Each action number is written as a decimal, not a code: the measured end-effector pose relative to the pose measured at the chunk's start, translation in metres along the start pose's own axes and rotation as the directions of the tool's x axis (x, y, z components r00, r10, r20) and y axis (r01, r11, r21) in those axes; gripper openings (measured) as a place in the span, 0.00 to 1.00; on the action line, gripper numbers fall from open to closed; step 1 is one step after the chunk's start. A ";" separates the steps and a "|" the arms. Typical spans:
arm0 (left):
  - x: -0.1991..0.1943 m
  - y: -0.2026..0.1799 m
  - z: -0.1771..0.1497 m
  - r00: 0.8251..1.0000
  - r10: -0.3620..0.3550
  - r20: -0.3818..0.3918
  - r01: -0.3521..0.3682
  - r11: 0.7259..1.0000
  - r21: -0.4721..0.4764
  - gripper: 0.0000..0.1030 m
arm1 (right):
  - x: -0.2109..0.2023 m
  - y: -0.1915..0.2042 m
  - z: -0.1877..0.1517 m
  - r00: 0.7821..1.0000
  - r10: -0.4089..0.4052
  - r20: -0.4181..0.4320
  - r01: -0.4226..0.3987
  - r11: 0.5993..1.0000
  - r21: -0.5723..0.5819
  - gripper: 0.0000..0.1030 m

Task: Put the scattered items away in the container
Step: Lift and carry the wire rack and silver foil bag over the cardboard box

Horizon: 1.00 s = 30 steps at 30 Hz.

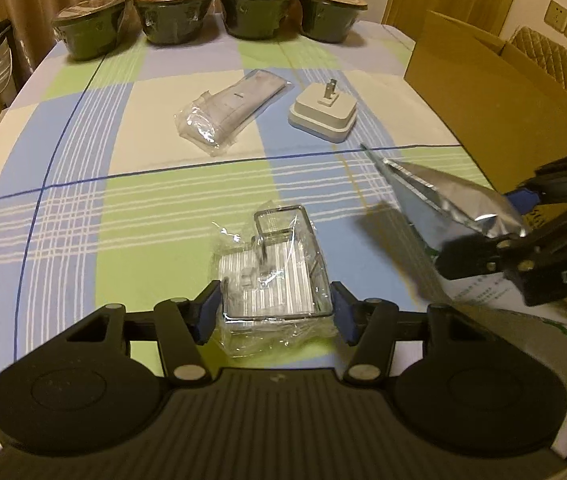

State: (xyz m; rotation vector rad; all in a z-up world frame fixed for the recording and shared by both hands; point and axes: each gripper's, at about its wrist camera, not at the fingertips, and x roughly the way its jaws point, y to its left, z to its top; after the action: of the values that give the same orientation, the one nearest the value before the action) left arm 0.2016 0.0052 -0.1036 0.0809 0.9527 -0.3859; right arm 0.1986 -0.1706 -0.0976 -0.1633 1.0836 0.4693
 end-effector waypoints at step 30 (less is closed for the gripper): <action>-0.138 -0.106 -0.008 0.992 0.006 0.124 -0.018 0.996 0.092 0.50 | -0.175 -0.007 -0.059 0.963 -0.096 0.253 0.059 0.987 0.151 0.63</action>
State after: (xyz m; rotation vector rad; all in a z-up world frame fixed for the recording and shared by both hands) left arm 0.0863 -0.0525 0.0135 0.1459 0.8113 -0.4196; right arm 0.0869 -0.2481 0.0274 -0.0173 0.8463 0.3305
